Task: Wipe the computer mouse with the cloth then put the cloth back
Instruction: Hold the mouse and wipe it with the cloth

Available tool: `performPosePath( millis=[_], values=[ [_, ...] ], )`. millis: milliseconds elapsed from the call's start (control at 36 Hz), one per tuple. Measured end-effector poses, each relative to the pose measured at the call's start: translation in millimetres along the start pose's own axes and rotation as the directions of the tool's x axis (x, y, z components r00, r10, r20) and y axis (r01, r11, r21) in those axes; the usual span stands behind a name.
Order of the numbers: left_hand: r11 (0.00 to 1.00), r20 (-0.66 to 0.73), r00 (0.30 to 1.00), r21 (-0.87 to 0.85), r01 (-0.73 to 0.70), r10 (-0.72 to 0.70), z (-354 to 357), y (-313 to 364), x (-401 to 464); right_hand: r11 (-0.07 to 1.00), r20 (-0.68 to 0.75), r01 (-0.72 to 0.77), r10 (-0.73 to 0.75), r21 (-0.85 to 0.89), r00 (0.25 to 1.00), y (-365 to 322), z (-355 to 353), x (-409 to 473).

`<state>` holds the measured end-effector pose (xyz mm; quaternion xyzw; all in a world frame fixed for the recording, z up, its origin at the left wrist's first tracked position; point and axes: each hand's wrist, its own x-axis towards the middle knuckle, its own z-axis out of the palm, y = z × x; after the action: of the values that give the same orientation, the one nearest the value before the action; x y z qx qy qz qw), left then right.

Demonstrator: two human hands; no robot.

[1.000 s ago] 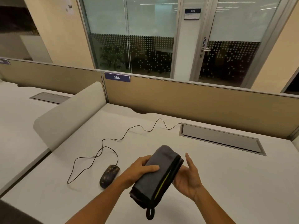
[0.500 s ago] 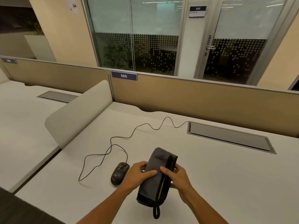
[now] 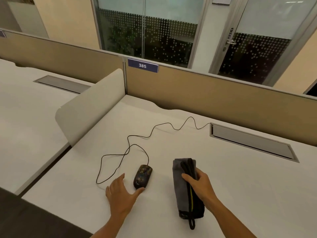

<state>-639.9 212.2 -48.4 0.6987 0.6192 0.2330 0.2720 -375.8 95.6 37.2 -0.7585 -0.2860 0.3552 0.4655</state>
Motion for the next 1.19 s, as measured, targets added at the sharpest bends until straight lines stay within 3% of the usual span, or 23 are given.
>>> performPosePath(
  millis=[250, 583, 833, 944, 1056, 1194],
  values=[
    [0.974, 0.105, 0.993, 0.214, -0.078, 0.057, 20, 6, 4, 0.944, 0.049, 0.062, -0.049, -0.324, 0.998, -4, 27, 18],
    [0.977, 0.121, 0.987, 0.172, -0.122, 0.102, 22, 6, 11, 0.653, 0.195, 0.249, -0.155, -0.715, 0.968, -34, 85, 48],
    [0.977, 0.109, 0.99, 0.18, -0.113, 0.094, 23, 5, 14, 0.609, 0.158, 0.242, -0.188, -0.756, 0.969, -37, 127, 62],
    [0.978, 0.102, 0.99, 0.172, -0.116, 0.1, 25, 2, 15, 0.649, 0.098, 0.188, -0.172, -0.737, 0.98, -32, 138, 58],
    [0.982, 0.072, 0.991, 0.143, -0.123, 0.114, 27, 1, 14, 0.718, 0.125, 0.205, -0.163, -0.665, 0.979, -28, 146, 56],
    [0.983, 0.086, 0.99, 0.139, -0.12, 0.109, 27, 1, 14, 0.716, 0.177, 0.231, -0.152, -0.658, 0.973, -26, 147, 54]
  ],
)
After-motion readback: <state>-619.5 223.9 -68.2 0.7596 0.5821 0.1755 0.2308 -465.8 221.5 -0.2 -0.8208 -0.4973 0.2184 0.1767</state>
